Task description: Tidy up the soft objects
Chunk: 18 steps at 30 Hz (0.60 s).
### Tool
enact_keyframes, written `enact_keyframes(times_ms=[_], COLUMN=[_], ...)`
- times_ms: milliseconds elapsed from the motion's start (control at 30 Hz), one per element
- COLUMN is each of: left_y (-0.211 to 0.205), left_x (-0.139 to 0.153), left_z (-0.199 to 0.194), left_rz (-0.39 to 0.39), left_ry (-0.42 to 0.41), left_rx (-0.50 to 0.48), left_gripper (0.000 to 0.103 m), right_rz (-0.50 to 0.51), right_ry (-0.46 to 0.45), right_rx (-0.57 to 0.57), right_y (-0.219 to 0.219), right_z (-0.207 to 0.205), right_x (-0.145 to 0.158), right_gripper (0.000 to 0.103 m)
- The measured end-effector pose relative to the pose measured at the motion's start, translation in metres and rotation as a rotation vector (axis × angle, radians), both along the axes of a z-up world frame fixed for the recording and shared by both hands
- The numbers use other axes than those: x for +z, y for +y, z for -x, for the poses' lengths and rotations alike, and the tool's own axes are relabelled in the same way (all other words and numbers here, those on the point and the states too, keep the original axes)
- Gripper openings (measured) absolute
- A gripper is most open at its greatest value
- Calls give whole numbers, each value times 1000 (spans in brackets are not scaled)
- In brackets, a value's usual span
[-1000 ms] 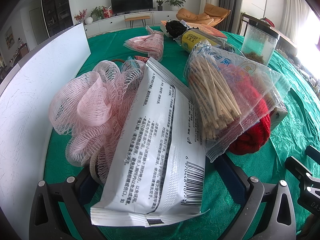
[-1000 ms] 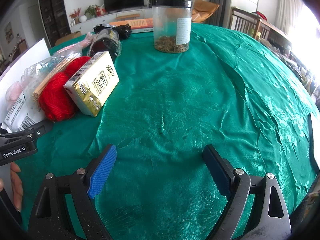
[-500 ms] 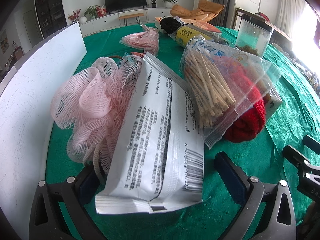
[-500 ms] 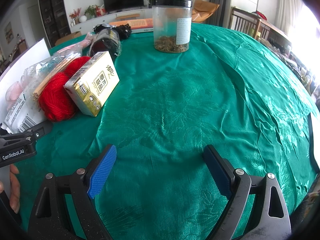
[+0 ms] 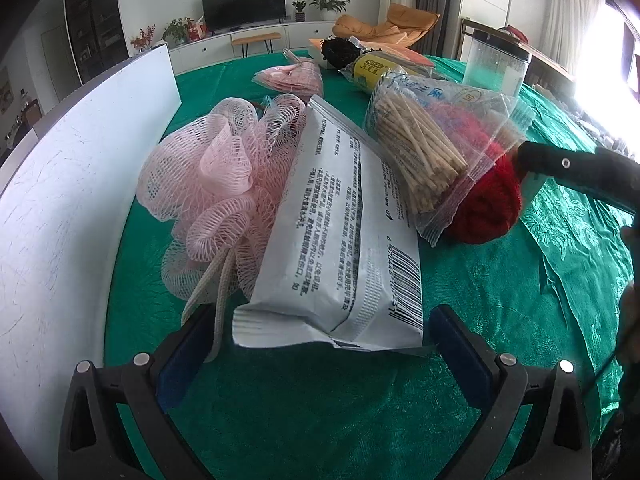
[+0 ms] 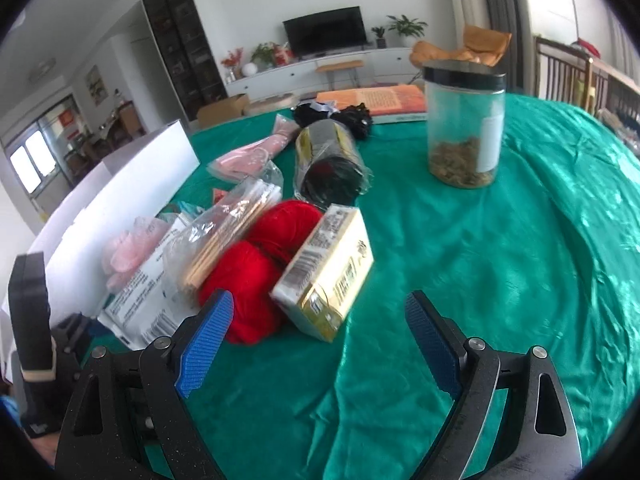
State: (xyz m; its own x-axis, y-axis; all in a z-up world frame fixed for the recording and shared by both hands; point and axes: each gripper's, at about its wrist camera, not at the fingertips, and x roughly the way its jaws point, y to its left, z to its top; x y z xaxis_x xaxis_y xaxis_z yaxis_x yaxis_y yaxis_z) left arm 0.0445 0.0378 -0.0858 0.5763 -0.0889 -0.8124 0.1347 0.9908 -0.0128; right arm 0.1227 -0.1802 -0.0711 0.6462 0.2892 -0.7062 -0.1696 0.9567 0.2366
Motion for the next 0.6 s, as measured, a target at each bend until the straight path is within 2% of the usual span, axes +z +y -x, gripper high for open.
enact_keyframes(times_ms=[67, 100, 167, 233, 333, 467, 600], left_y=[0, 0, 0, 0, 0, 1, -6], left_x=[0, 0, 0, 1, 1, 2, 3], left_z=[0, 0, -1, -1, -1, 10, 39], left_rz=[0, 0, -1, -1, -1, 1, -11], left_ry=[-1, -1, -1, -1, 0, 22, 36], left_rx=[-1, 0, 5, 7, 6, -7, -74], left_gripper=[103, 103, 103, 103, 103, 103, 103], right_rz=[-83, -79, -33, 13, -114, -26, 54], right_ry=[-9, -5, -21, -45, -53, -1, 39], right_rx=[-233, -349, -447, -468, -486, -406, -336], right_y=[-48, -71, -102, -115, -126, -106, -87], right_z=[4, 12, 31, 54, 71, 56, 49], right_x=[-4, -6, -7, -6, -6, -11, -22], right_gripper=[89, 89, 90, 90, 91, 91, 91])
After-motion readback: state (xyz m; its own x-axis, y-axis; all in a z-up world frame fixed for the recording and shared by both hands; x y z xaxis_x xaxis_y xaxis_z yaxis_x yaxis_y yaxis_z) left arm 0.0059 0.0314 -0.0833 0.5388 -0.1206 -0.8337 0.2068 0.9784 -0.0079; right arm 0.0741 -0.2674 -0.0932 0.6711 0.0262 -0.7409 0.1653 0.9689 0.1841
